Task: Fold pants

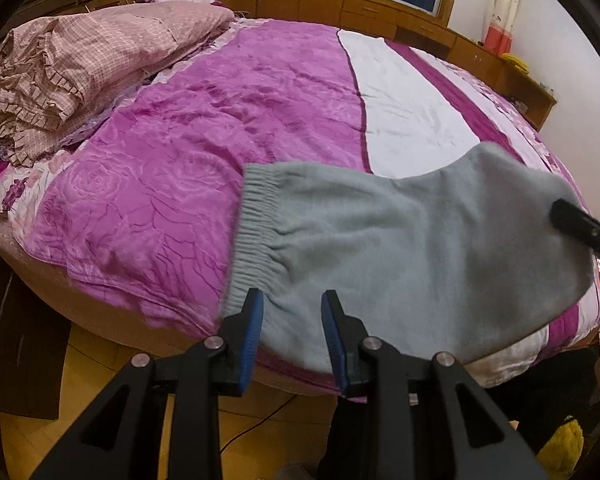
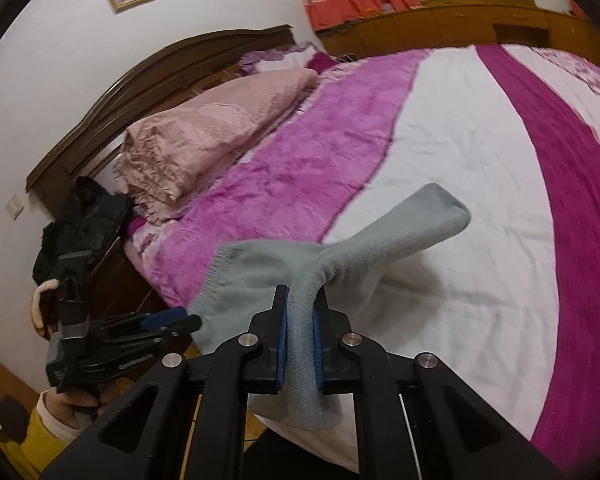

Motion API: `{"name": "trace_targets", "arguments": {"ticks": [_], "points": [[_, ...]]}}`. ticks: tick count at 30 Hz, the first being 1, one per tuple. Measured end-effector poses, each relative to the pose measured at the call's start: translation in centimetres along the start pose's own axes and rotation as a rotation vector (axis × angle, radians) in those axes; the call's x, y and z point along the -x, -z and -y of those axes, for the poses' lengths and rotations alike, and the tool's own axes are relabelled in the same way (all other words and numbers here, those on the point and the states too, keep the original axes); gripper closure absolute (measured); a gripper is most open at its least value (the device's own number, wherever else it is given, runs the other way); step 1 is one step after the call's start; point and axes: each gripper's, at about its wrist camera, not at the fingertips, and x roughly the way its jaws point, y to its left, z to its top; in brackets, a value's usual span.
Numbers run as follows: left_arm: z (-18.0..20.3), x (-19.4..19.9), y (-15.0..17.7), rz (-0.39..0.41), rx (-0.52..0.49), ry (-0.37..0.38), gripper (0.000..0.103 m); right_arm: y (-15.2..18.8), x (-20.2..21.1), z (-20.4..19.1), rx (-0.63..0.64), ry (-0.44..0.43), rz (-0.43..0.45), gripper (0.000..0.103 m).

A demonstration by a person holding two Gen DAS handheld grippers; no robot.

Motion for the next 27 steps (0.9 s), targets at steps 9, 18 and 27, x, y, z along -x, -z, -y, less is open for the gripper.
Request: {"name": "trace_targets", "arguments": {"ticks": [9, 18, 27], "points": [[-1.3, 0.9, -0.8, 0.035, -0.002, -0.005, 0.072, -1.5, -1.3, -4.1, 0.079, -0.055, 0.004, 0.1], [-3.8, 1.1, -1.0, 0.042, 0.001, -0.032, 0.072, -2.4, -2.7, -6.5, 0.12, -0.09, -0.014, 0.1], [-6.2, 1.3, -1.5, 0.044, 0.005, -0.041, 0.072, -2.2, -5.9, -9.8, 0.172, -0.144, -0.07, 0.1]]}}
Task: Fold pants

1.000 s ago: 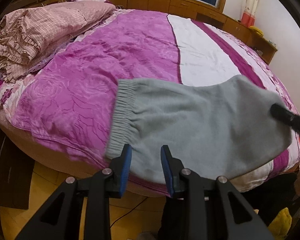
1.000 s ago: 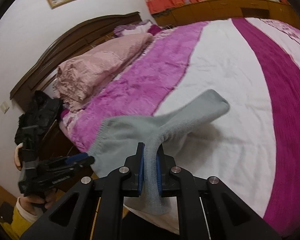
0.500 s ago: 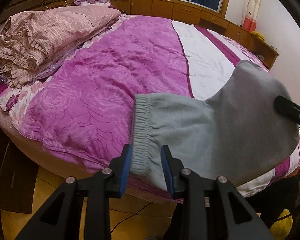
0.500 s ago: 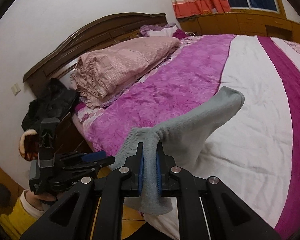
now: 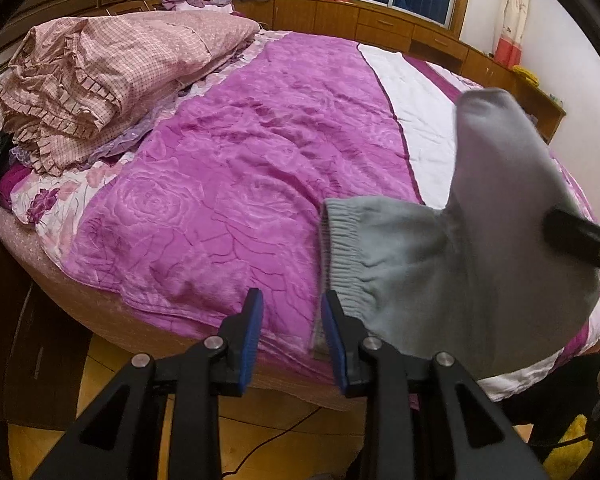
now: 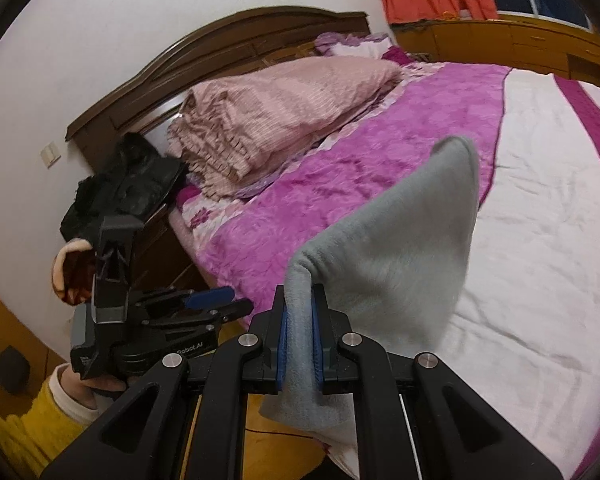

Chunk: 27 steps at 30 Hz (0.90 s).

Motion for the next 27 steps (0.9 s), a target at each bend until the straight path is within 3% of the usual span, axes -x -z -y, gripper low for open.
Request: {"name": "trace_targets", "arguments": {"ticks": [14, 16, 21, 24, 27], "points": [[-1.9, -1.1, 0.2, -0.022, 0.001, -0.034, 0.072, -0.1, -9.0, -1.8, -0.013, -0.056, -0.118, 0.1], [-2.1, -1.1, 0.2, -0.024, 0.0, -0.048, 0.072, 0.2, -9.7, -1.6, -0.038, -0.088, -0.129, 0.095], [-2.3, -0.7, 0.2, -0.019, -0.001, -0.054, 0.072, 0.6, -9.8, -0.3, -0.142, -0.19, -0.119, 0.089], [-1.9, -0.1, 0.0, -0.007, 0.001, -0.045, 0.072, 0.5, -8.9, 0.0, -0.145, -0.163, -0.117, 0.078], [-0.9, 0.7, -0.3, 0.012, -0.019, -0.018, 0.072, 0.7, -7.5, 0.9, -0.164, -0.124, -0.091, 0.075]]}}
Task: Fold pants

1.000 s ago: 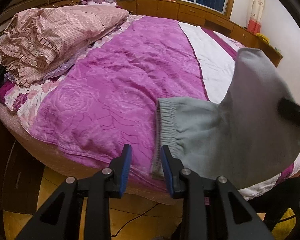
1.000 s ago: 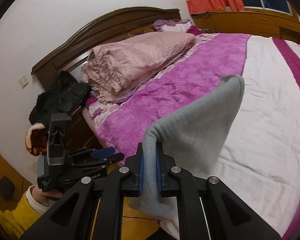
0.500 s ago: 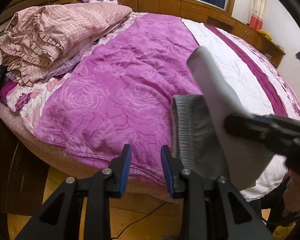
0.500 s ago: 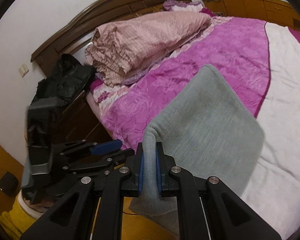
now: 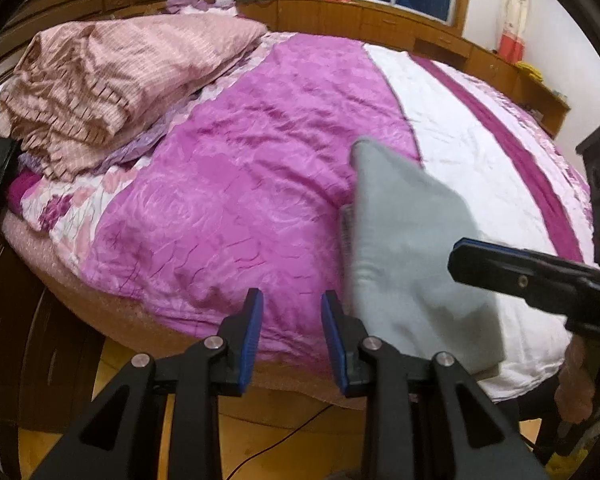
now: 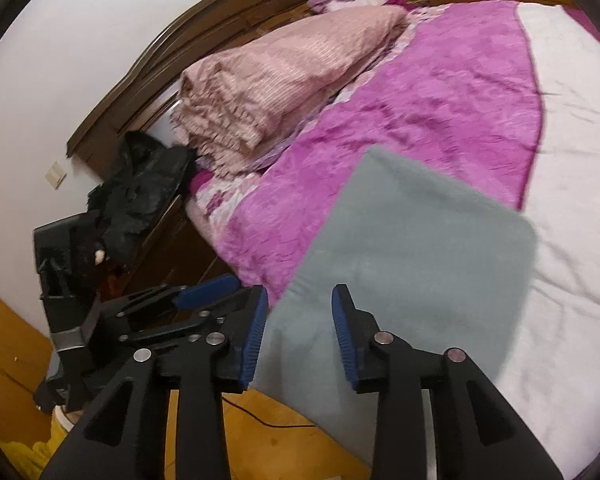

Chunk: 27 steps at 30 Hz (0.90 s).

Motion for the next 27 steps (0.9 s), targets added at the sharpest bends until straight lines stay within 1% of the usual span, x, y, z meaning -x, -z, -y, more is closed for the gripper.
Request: {"name": "trace_targets", "arguments": {"ticks": [1, 3, 5, 6, 7, 9, 11, 12, 14, 16, 17, 18, 19, 23, 27], "points": [[0.4, 0.3, -0.2, 0.006, -0.008, 0.023, 0.072, 0.2, 0.6, 0.5, -0.015, 0.015, 0.012, 0.073], [1.1, 0.5, -0.5, 0.007, -0.013, 0.071, 0.068, 0.6, 1.7, 1.5, -0.04, 0.054, 0.028, 0.071], [1.8, 0.2, -0.8, 0.003, -0.012, 0.123, 0.054, 1.2, 2.9, 2.7, -0.062, 0.111, 0.046, 0.069], [2.2, 0.0, -1.0, -0.002, -0.01, 0.135, 0.053, 1.4, 3.3, 3.2, -0.067, 0.129, 0.052, 0.068], [2.5, -0.5, -1.1, -0.011, -0.009, 0.136, 0.052, 1.8, 3.9, 3.9, -0.077, 0.168, 0.061, 0.065], [3.2, -1.7, -1.4, -0.032, -0.017, 0.13, 0.052, 2.3, 4.4, 4.9, -0.093, 0.233, 0.069, 0.064], [3.4, -3.2, -1.7, -0.056, -0.021, 0.135, 0.052, 2.8, 4.6, 6.1, -0.119, 0.265, 0.073, 0.063], [3.4, -3.8, -1.7, -0.067, -0.02, 0.134, 0.052, 3.1, 4.4, 6.9, -0.143, 0.265, 0.058, 0.063], [3.2, -5.4, -1.8, -0.095, -0.019, 0.128, 0.052, 3.4, 3.9, 7.9, -0.185, 0.238, 0.032, 0.063], [2.9, -6.4, -1.7, -0.109, -0.008, 0.136, 0.047, 3.8, 3.2, 8.7, -0.219, 0.192, -0.003, 0.063], [2.5, -6.8, -1.6, -0.111, 0.012, 0.151, 0.043, 4.0, 2.7, 9.0, -0.227, 0.175, -0.016, 0.063], [2.2, -7.0, -1.6, -0.111, 0.027, 0.167, 0.042, 4.1, 2.3, 9.2, -0.232, 0.161, -0.024, 0.063], [1.7, -7.4, -1.6, -0.119, 0.049, 0.194, 0.039, 4.2, 1.9, 9.5, -0.242, 0.142, -0.028, 0.063], [0.4, -8.8, -1.7, -0.159, 0.111, 0.289, 0.038, 4.3, 0.1, 10.3, -0.308, 0.049, -0.041, 0.06], [0.3, -9.6, -1.9, -0.167, 0.096, 0.341, 0.037, 4.1, -1.3, 11.0, -0.332, 0.0, -0.04, 0.057]]}}
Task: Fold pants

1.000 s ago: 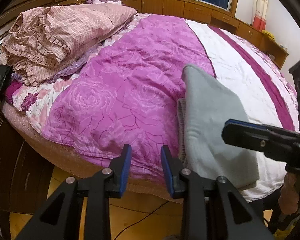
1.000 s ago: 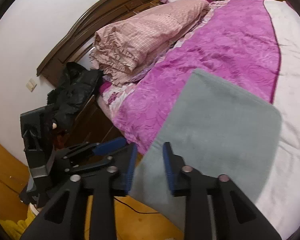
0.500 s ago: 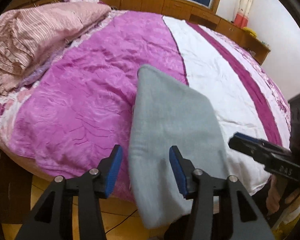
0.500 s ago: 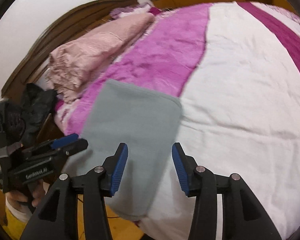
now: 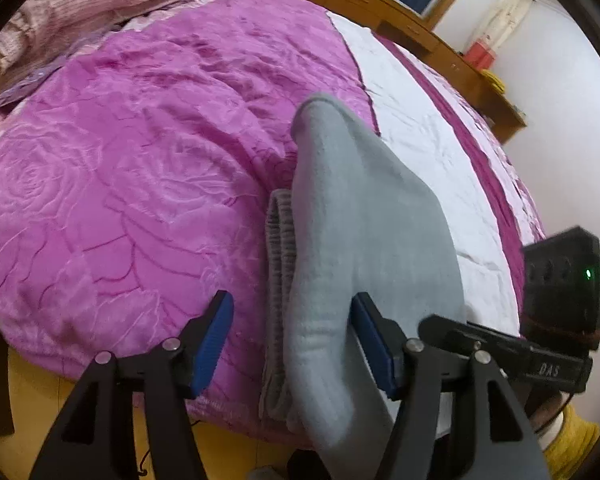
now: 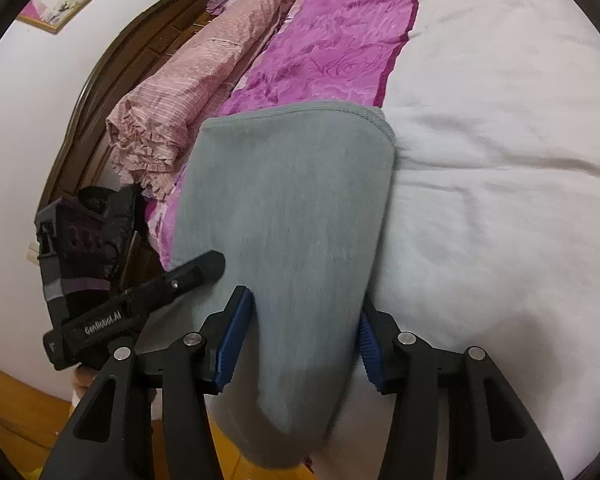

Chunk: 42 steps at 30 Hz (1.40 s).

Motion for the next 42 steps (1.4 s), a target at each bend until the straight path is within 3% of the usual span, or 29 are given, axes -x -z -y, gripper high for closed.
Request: {"name": "trace_targets", "arguments": {"ticks": [6, 8, 10, 14, 27, 42], "points": [[-0.7, -1.2, -0.5, -0.014, 0.052, 0.11, 0.039, -1.2, -1.6, -0.5, 0.007, -0.041, -0.014, 0.058], [-0.5, -1.1, -0.3, -0.004, 0.058, 0.135, 0.054, -1.3, -1.7, -0.8, 0.014, -0.047, -0.019, 0.065], [-0.3, -0.7, 0.0, -0.001, 0.065, 0.149, 0.058, -1.2, -1.3, -1.2, 0.025, -0.058, -0.014, 0.074], [0.5, 0.6, 0.7, 0.004, 0.087, 0.174, 0.062, -0.7, 0.2, -1.9, 0.041, -0.099, -0.005, 0.078], [6.4, 4.5, 2.9, 0.074, 0.061, 0.221, 0.063, 1.0, 7.4, -4.0, 0.16, -0.089, 0.037, 0.079], [17.3, 1.9, 1.7, 0.064, -0.052, 0.287, 0.063, 0.9, 17.5, -0.4, 0.167, 0.012, 0.148, 0.079]]}}
